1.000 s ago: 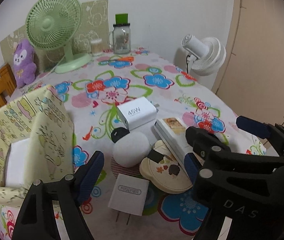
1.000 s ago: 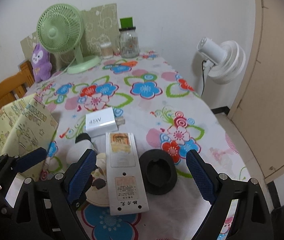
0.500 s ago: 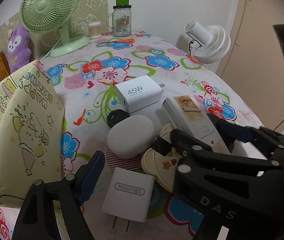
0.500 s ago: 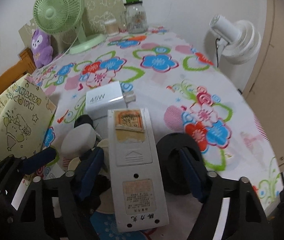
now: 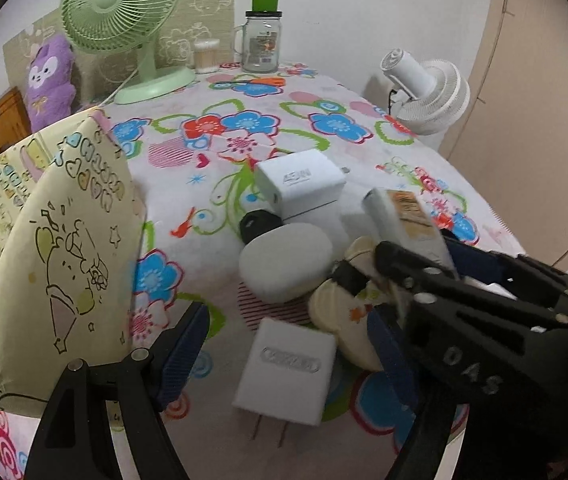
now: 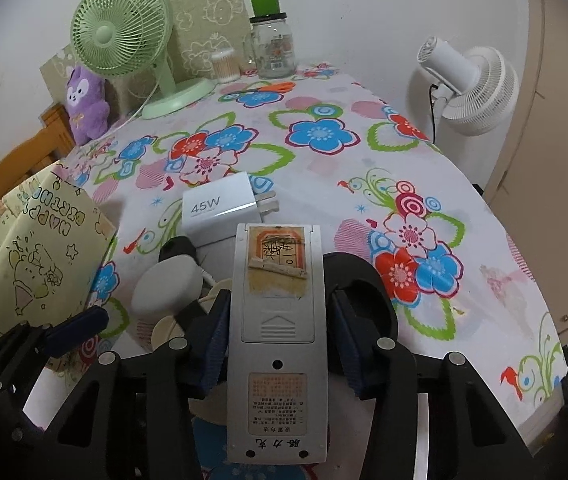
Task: Organize rigid objects
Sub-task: 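Grasp the white MINGYI charger with the left tool while the right tool grasps the white remote, then carry the MINGYI charger with the left tool and the remote with the right tool over the fabric box, then lower and release the charger with the left tool while the right tool drops the remote into the box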
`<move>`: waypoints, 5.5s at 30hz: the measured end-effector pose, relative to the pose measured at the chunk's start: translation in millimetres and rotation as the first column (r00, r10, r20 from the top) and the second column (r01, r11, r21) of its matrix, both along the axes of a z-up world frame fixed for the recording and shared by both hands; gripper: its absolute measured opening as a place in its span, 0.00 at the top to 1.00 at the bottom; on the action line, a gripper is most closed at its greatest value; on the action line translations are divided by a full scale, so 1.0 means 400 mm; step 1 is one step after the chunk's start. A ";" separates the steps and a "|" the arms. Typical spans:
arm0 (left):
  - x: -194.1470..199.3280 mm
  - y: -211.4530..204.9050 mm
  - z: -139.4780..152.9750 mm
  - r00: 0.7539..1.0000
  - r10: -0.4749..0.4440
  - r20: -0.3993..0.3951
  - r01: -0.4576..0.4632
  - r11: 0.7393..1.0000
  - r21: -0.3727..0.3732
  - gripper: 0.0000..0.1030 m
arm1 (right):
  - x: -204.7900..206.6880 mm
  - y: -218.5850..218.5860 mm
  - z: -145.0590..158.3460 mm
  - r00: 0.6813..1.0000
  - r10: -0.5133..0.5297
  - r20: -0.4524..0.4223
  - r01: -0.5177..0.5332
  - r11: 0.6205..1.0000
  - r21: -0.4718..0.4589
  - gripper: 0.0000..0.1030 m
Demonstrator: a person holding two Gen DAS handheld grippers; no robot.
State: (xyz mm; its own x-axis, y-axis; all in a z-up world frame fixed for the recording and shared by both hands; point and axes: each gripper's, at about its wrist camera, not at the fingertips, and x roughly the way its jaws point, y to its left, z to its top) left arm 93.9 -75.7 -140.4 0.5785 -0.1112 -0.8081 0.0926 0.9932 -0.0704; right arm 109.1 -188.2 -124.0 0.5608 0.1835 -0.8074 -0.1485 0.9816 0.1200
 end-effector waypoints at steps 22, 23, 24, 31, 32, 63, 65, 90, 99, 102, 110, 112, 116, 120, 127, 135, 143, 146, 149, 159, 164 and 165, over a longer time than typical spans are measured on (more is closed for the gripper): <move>-0.055 0.021 -0.027 1.000 -0.006 -0.001 0.006 1.000 0.003 0.60 | -0.064 0.038 0.027 0.999 -0.023 0.037 0.024 0.999 -0.041 0.50; -0.051 0.021 -0.026 1.000 -0.003 -0.004 0.003 1.000 -0.004 0.60 | -0.063 0.038 0.026 0.999 -0.027 0.036 0.029 0.999 -0.041 0.50; -0.048 0.023 -0.026 1.000 0.000 -0.006 0.000 1.000 -0.013 0.61 | -0.062 0.038 0.026 0.999 -0.031 0.035 0.032 0.999 -0.039 0.50; -0.035 0.030 0.012 0.999 0.018 0.027 -0.017 1.000 -0.018 0.61 | -0.057 0.045 0.044 0.998 -0.035 0.047 0.037 0.998 -0.047 0.50; -0.034 0.031 0.018 0.999 0.018 0.031 -0.017 1.000 -0.019 0.61 | -0.057 0.046 0.049 0.998 -0.035 0.050 0.037 0.998 -0.047 0.50; -0.046 0.046 0.210 0.989 0.001 0.148 0.001 1.000 -0.015 0.61 | -0.087 0.075 0.236 0.985 -0.070 0.159 0.078 0.996 -0.042 0.50; -0.048 0.048 0.222 0.987 0.001 0.158 0.001 1.000 -0.010 0.61 | -0.087 0.078 0.249 0.984 -0.071 0.164 0.078 0.996 -0.036 0.50; -0.060 0.171 0.284 0.981 0.034 0.191 -0.038 0.999 0.017 0.61 | -0.087 0.201 0.301 0.983 -0.041 0.181 0.046 0.999 -0.019 0.50; -0.064 0.232 0.291 0.981 0.048 0.189 -0.051 0.999 0.011 0.61 | -0.085 0.267 0.310 0.983 -0.027 0.180 0.034 0.999 -0.035 0.50; -0.064 0.257 0.292 0.981 0.055 0.188 -0.058 0.998 0.010 0.61 | -0.083 0.293 0.312 0.983 -0.019 0.181 0.026 0.999 -0.039 0.50; -0.064 0.317 0.287 0.981 0.076 0.178 -0.079 0.997 0.009 0.61 | -0.077 0.356 0.305 0.986 0.008 0.166 -0.002 0.999 -0.032 0.50; -0.062 0.331 0.284 0.982 0.077 0.172 -0.080 0.997 0.009 0.61 | -0.077 0.370 0.302 0.986 0.010 0.165 -0.005 1.000 -0.029 0.50; -0.060 0.355 0.279 0.983 0.078 0.166 -0.083 0.996 0.019 0.61 | -0.074 0.399 0.293 0.988 0.009 0.153 -0.005 1.000 -0.029 0.50; -0.057 0.377 0.270 0.985 0.080 0.156 -0.084 0.996 0.020 0.61 | -0.070 0.421 0.284 0.990 0.010 0.142 -0.006 1.000 -0.028 0.50; -0.049 0.414 0.253 0.986 0.088 0.138 -0.092 0.996 0.019 0.61 | -0.061 0.460 0.265 0.993 0.020 0.119 -0.016 0.999 -0.034 0.50; -0.044 0.469 0.225 0.987 0.119 0.111 -0.122 0.992 0.026 0.61 | -0.046 0.523 0.235 0.994 0.067 0.082 -0.066 0.998 -0.020 0.50; -0.028 0.508 0.200 0.984 0.152 0.094 -0.156 0.987 0.040 0.61 | -0.034 0.577 0.213 0.993 0.098 0.070 -0.096 0.995 -0.034 0.50; -0.024 0.516 0.193 0.984 0.153 0.090 -0.158 0.987 0.041 0.61 | -0.033 0.582 0.210 0.992 0.102 0.068 -0.100 0.994 -0.035 0.49; -0.023 0.524 0.185 0.984 0.157 0.081 -0.161 0.986 0.038 0.60 | -0.037 0.592 0.207 0.992 0.110 0.067 -0.108 0.994 -0.034 0.49; -0.012 0.542 0.156 0.983 0.176 0.044 -0.177 0.983 0.038 0.52 | -0.025 0.606 0.173 0.994 0.110 0.028 -0.109 0.994 -0.022 0.47; -0.010 0.529 0.149 0.985 0.166 0.040 -0.167 0.986 0.022 0.35 | -0.022 0.596 0.180 0.991 0.110 0.073 -0.103 0.990 -0.094 0.47; -0.009 0.525 0.146 0.986 0.162 0.036 -0.163 0.986 0.018 0.32 | -0.022 0.596 0.183 0.991 0.106 0.085 -0.095 0.988 -0.121 0.43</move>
State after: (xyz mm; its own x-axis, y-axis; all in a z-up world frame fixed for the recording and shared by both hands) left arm 90.4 134.4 -82.1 0.6148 0.0037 -0.7887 -0.0685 0.9965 -0.0487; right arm 100.1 50.0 -50.7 0.6162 0.1506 -0.7730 -0.2522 0.9676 -0.0126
